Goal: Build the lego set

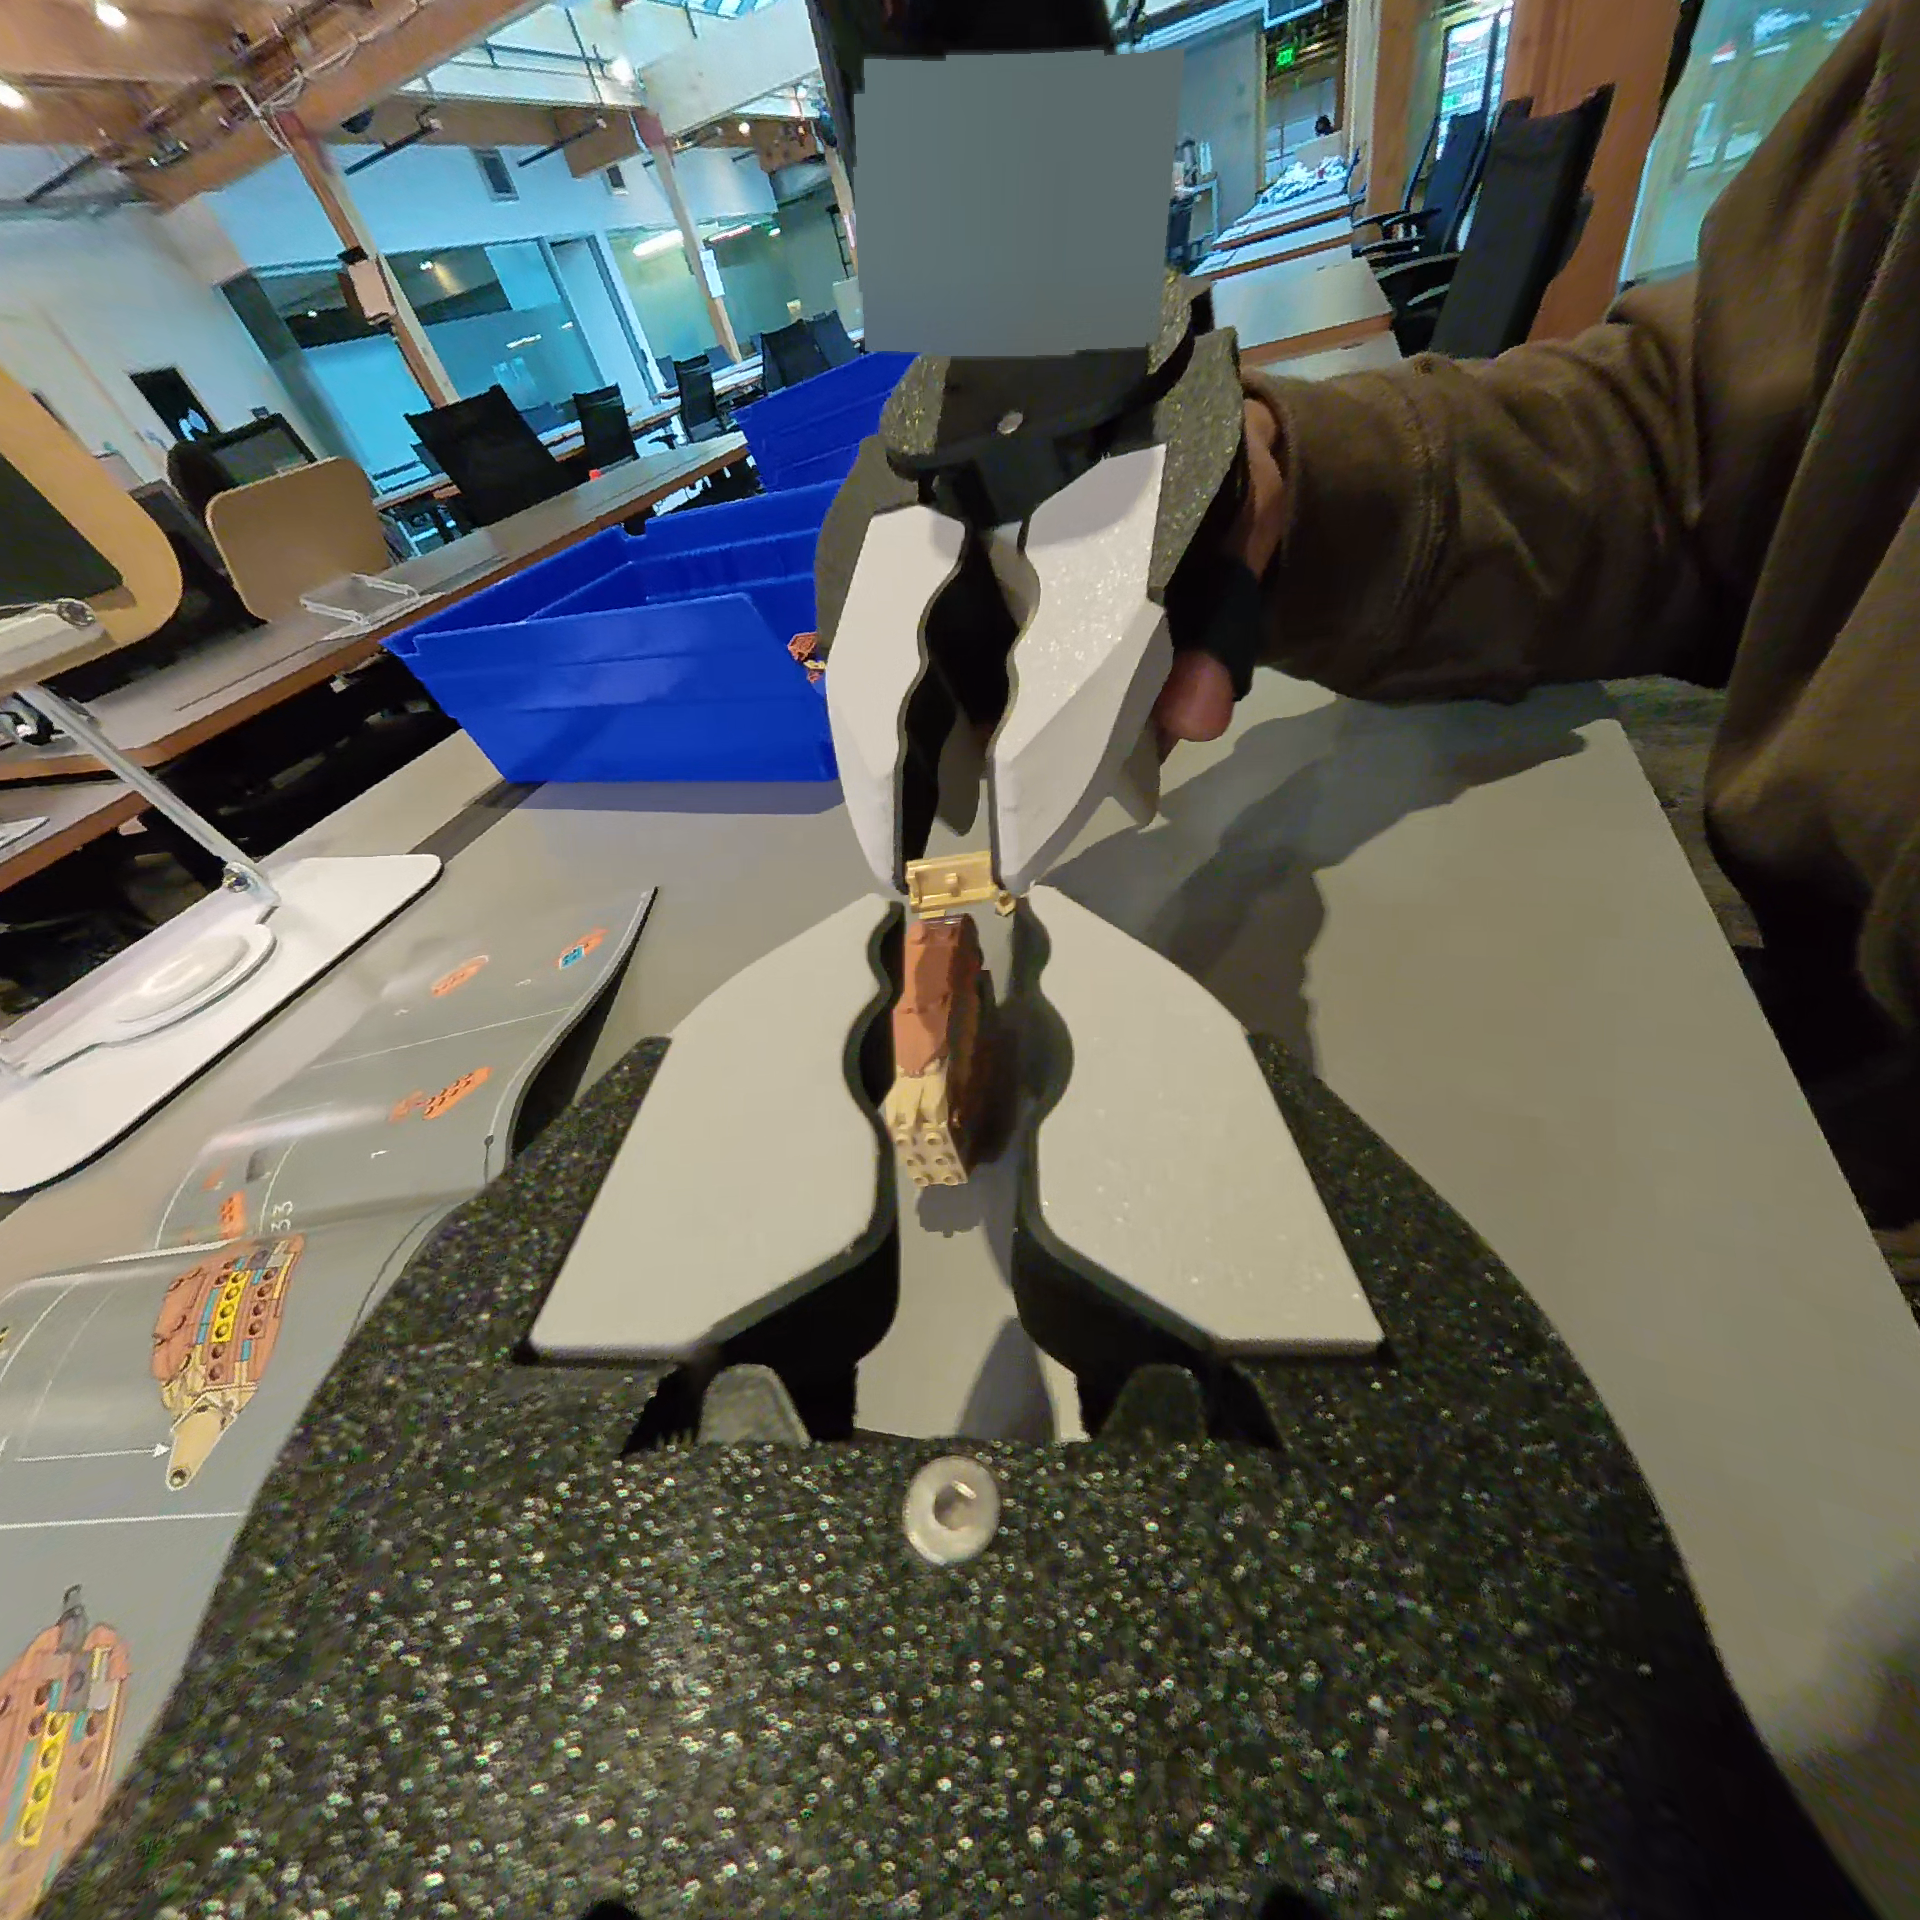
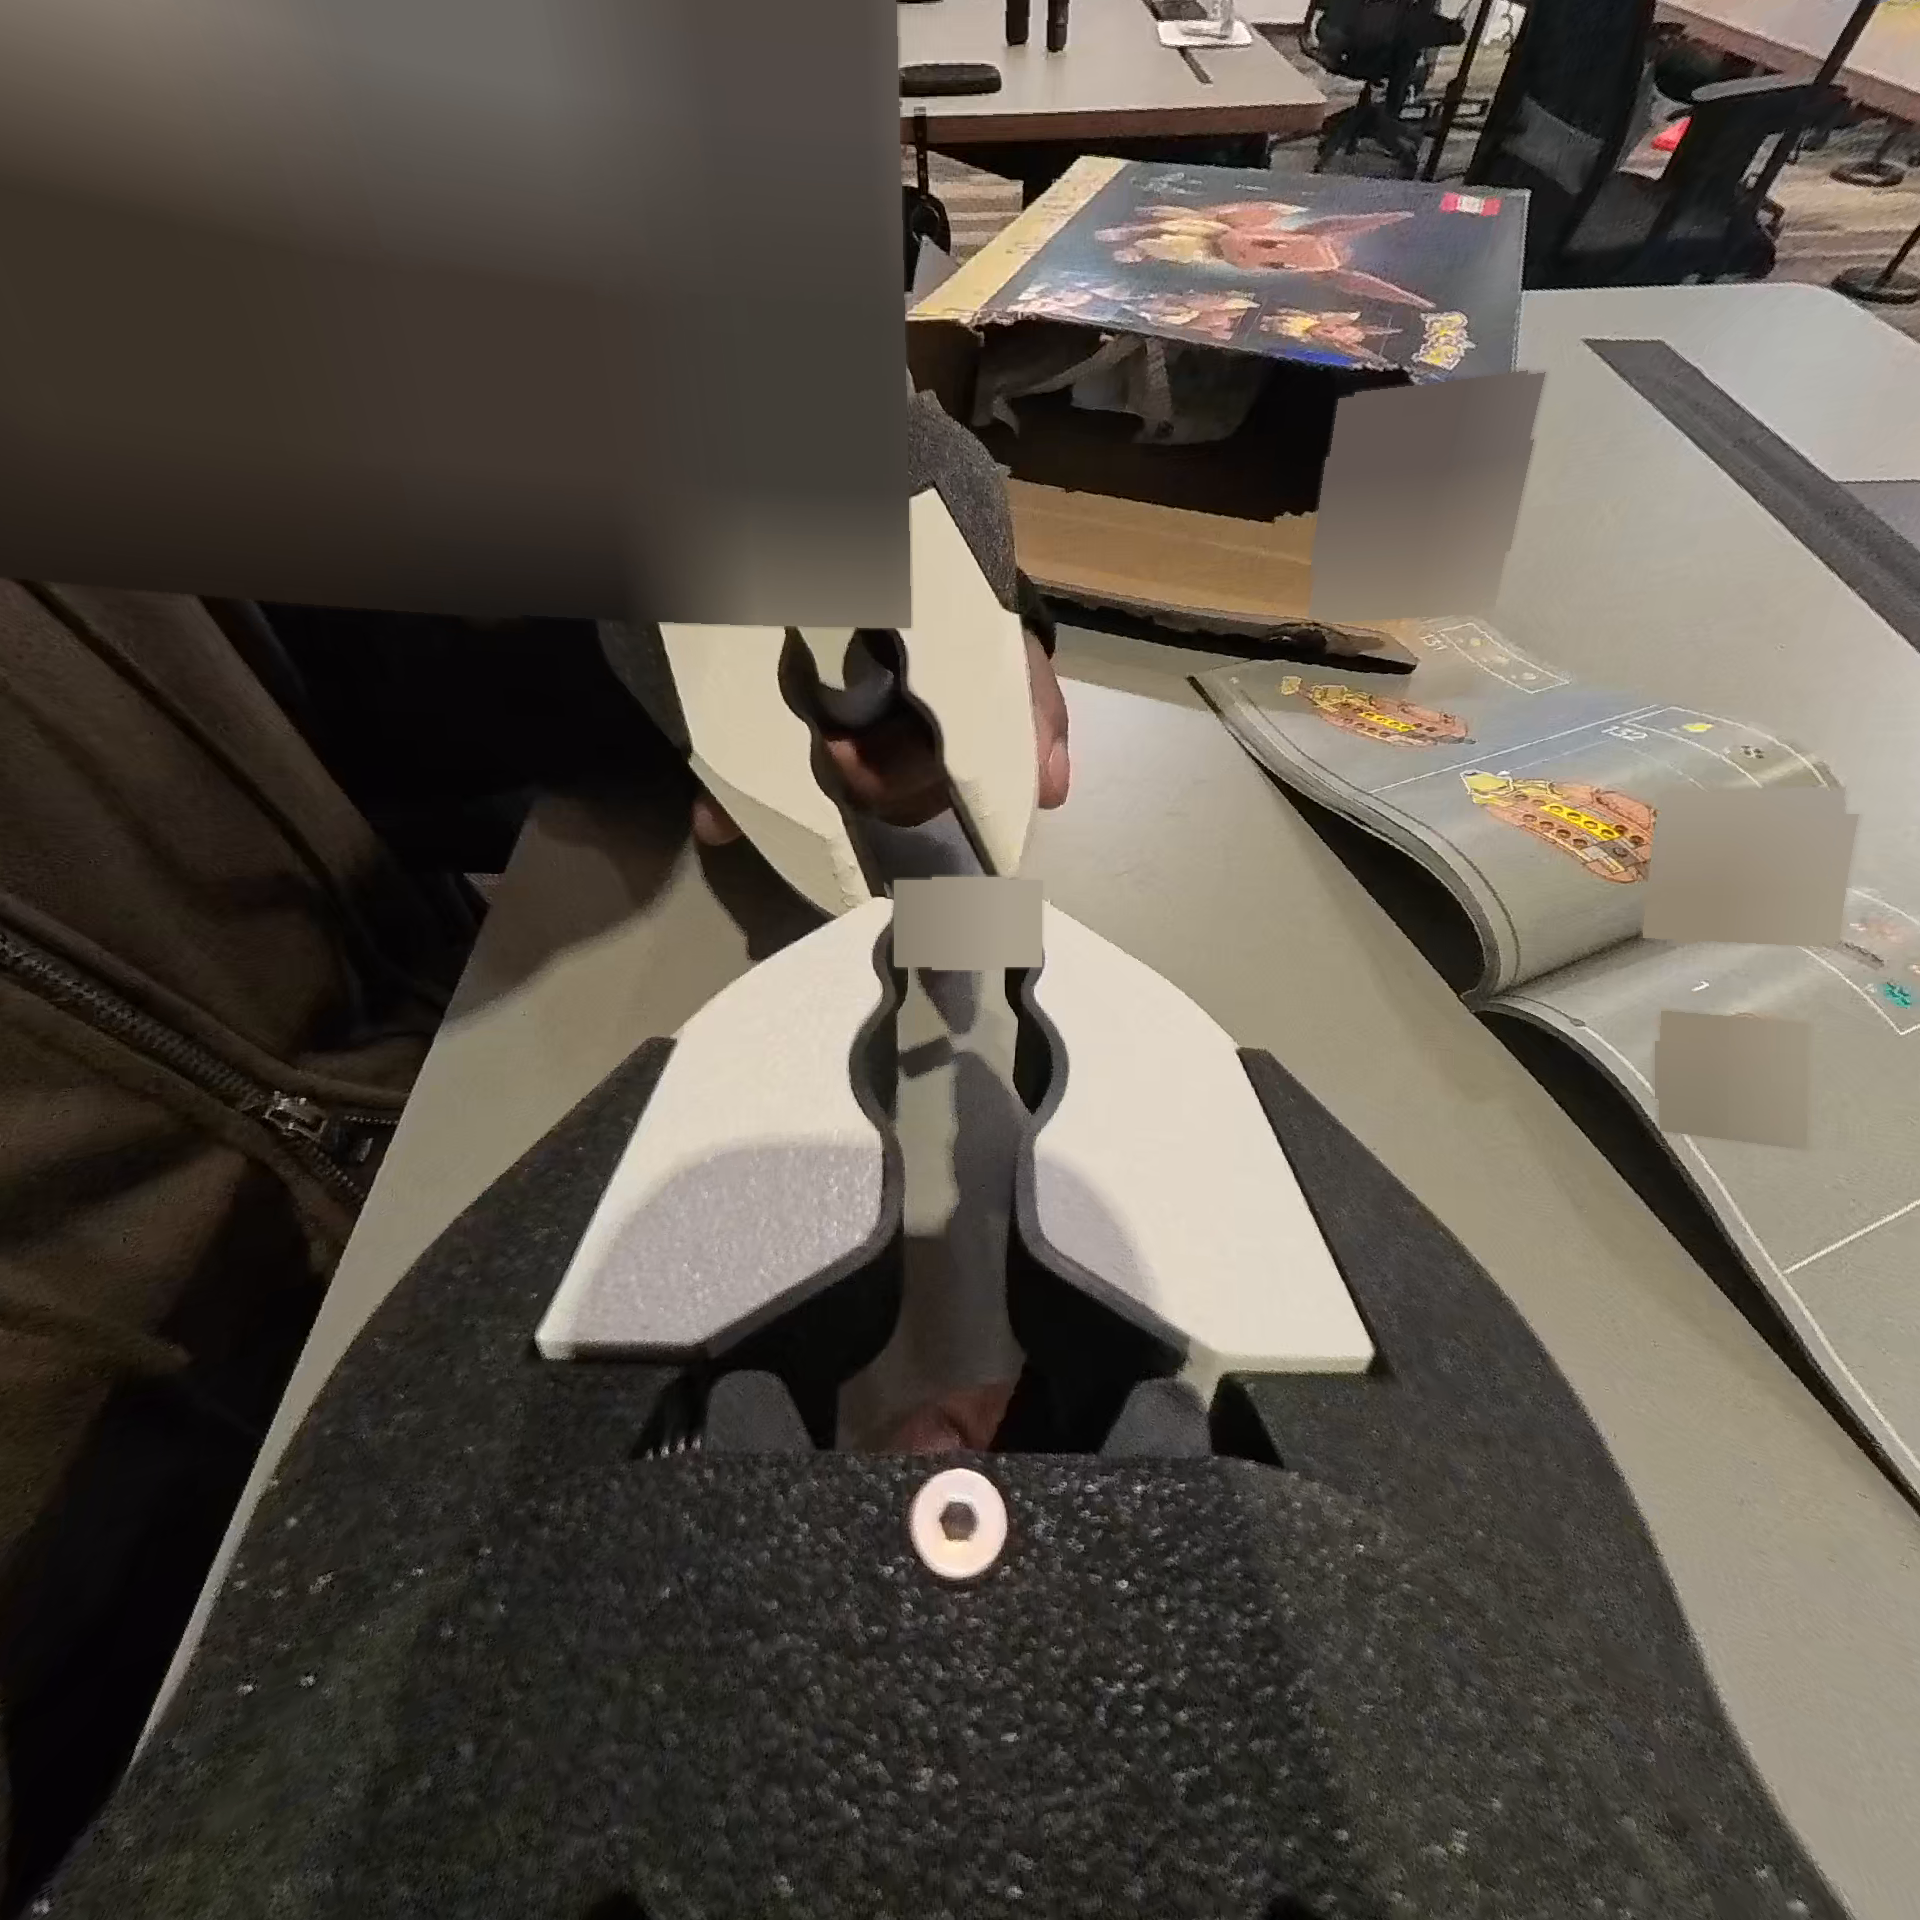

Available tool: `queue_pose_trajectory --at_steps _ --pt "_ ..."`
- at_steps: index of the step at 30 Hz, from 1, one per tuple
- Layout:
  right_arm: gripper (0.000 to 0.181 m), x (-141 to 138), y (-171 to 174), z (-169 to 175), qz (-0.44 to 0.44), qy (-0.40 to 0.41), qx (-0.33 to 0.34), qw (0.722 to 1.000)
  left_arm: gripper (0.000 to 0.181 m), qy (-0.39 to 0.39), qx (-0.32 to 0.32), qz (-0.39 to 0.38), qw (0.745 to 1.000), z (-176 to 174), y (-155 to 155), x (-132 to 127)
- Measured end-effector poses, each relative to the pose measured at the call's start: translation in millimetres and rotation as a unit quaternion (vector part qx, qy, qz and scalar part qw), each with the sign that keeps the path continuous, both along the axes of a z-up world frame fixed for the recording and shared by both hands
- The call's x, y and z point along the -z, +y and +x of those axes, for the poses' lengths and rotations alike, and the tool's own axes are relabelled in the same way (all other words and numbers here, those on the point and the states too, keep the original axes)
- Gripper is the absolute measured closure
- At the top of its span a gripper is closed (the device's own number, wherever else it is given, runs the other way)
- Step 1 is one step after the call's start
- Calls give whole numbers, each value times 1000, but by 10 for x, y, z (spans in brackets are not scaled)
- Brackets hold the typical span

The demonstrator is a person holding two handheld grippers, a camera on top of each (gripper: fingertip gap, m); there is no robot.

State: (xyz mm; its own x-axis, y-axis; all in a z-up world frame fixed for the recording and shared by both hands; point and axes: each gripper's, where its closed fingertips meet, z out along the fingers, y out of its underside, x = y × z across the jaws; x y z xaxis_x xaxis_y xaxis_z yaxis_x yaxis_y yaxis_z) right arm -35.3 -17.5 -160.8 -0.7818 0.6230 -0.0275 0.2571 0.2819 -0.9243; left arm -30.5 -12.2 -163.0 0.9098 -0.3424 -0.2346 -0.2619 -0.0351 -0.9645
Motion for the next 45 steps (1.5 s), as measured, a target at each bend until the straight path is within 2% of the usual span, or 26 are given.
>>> queue_pose_trajectory --at_steps 10,14,18,21,24,31,40,45 --pt "164 -8 -34 38 -42 -13 -18 999 165 -29 23 -3 999 35 -32 -16" --pt "164 19 -47 40 -34 -16 -11 999 165 -32 28 -12 999 36 -46 6" --pt "164 163 -90 71 9 -29 13 999 165 -36 12 -43 998 -17 -119 105" --pt "164 430 -124 124 86 -41 30 995 164 -39 -37 -77 996 -155 -273 257" --pt "164 689 -218 192 157 -59 17 986 162 -21 -61 -125 990 -183 -414 427" --pt "164 1006 -271 257 208 -91 1 974 155 17 -23 -208 978 15 -505 672" --pt "154 964 -266 320 187 -70 -21 980 151 39 7 -271 962 105 -492 853" --pt "155 998 -270 278 191 -72 -45 978 152 7 38 -277 960 147 -497 826"
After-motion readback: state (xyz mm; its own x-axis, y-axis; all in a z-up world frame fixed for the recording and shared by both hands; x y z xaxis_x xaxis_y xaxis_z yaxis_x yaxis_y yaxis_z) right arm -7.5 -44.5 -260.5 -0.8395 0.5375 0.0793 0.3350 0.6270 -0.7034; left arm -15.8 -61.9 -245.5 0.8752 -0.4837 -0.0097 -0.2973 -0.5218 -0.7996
